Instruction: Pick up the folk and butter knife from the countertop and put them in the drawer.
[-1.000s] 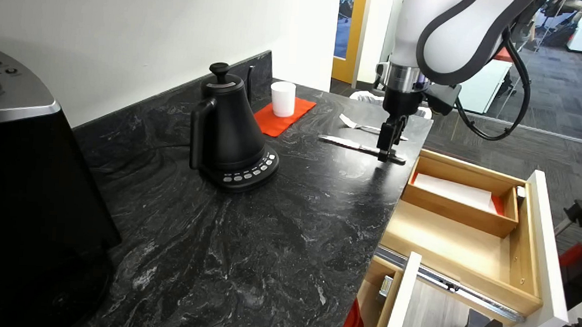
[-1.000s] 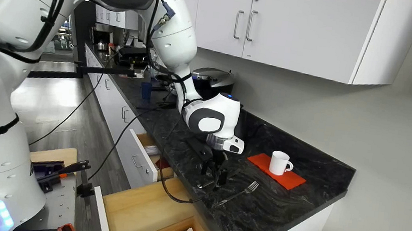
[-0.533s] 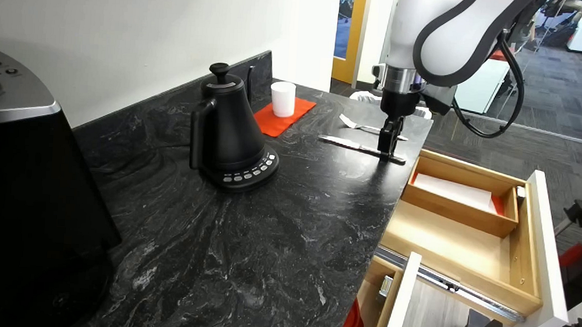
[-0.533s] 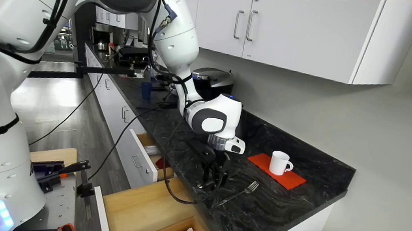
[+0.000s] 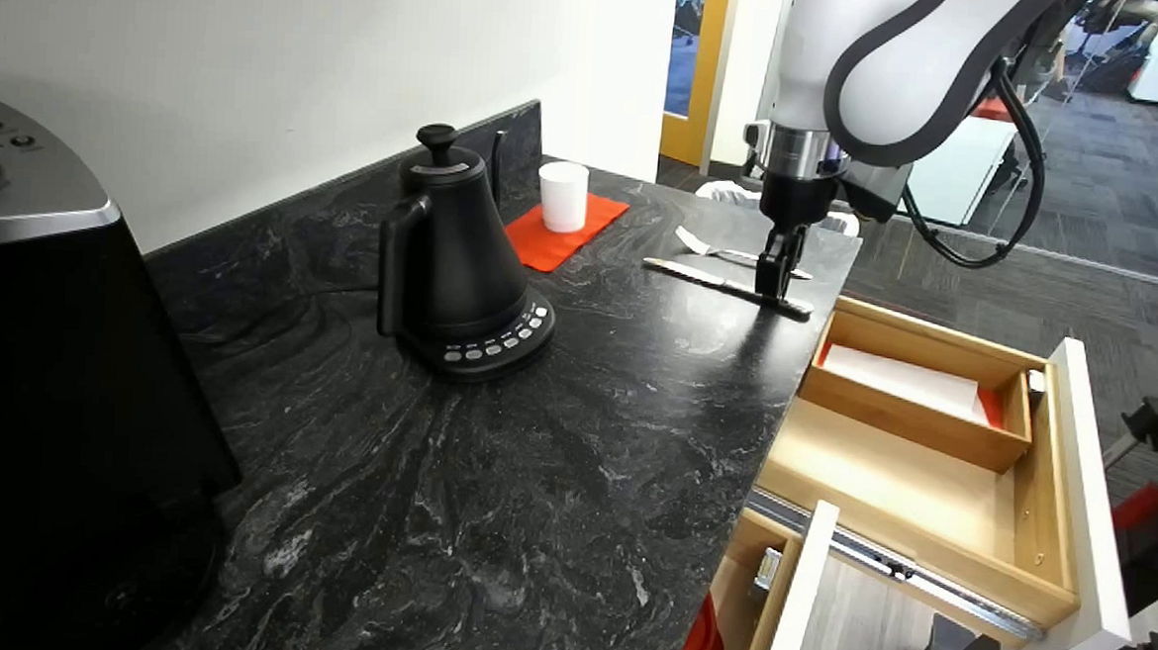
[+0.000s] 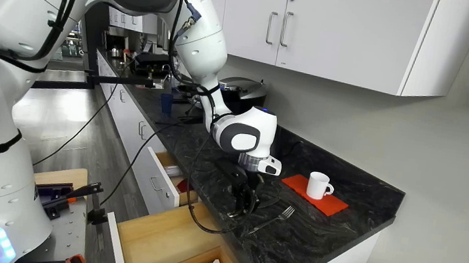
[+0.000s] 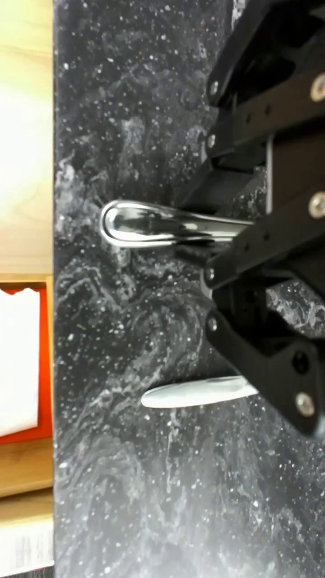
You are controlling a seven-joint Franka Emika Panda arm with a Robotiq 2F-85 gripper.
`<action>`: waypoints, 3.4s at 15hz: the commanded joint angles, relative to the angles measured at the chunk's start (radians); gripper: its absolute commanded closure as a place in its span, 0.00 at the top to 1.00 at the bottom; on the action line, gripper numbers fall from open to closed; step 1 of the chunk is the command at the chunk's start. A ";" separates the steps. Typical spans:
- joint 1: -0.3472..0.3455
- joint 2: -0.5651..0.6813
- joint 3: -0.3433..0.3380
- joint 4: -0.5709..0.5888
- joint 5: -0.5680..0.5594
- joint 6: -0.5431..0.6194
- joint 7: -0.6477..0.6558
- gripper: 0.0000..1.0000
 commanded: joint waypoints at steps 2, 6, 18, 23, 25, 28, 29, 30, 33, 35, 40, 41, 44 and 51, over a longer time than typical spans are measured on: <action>-0.012 -0.134 -0.022 -0.101 0.030 -0.020 0.079 0.10; -0.018 -0.316 -0.070 -0.241 0.062 -0.014 0.148 0.10; -0.120 -0.727 -0.187 -0.551 -0.018 -0.336 -0.012 0.10; -0.141 -0.704 -0.205 -0.620 -0.106 -0.413 -0.060 0.10; -0.138 -0.674 -0.200 -0.633 -0.134 -0.408 -0.065 0.10; -0.132 -0.636 -0.193 -0.635 -0.152 -0.404 -0.056 0.10; -0.131 -0.620 -0.191 -0.634 -0.157 -0.401 -0.052 0.10; -0.131 -0.607 -0.189 -0.634 -0.163 -0.390 -0.054 0.10; -0.131 -0.577 -0.186 -0.636 -0.157 -0.339 -0.071 0.10; -0.132 -0.560 -0.185 -0.631 -0.157 -0.301 -0.077 0.10; -0.136 -0.515 -0.189 -0.630 -0.172 -0.202 -0.082 0.09; -0.137 -0.507 -0.190 -0.631 -0.174 -0.186 -0.086 0.09; -0.138 -0.483 -0.193 -0.635 -0.193 -0.125 -0.083 0.09; -0.137 -0.428 -0.201 -0.638 -0.221 0.024 -0.076 0.09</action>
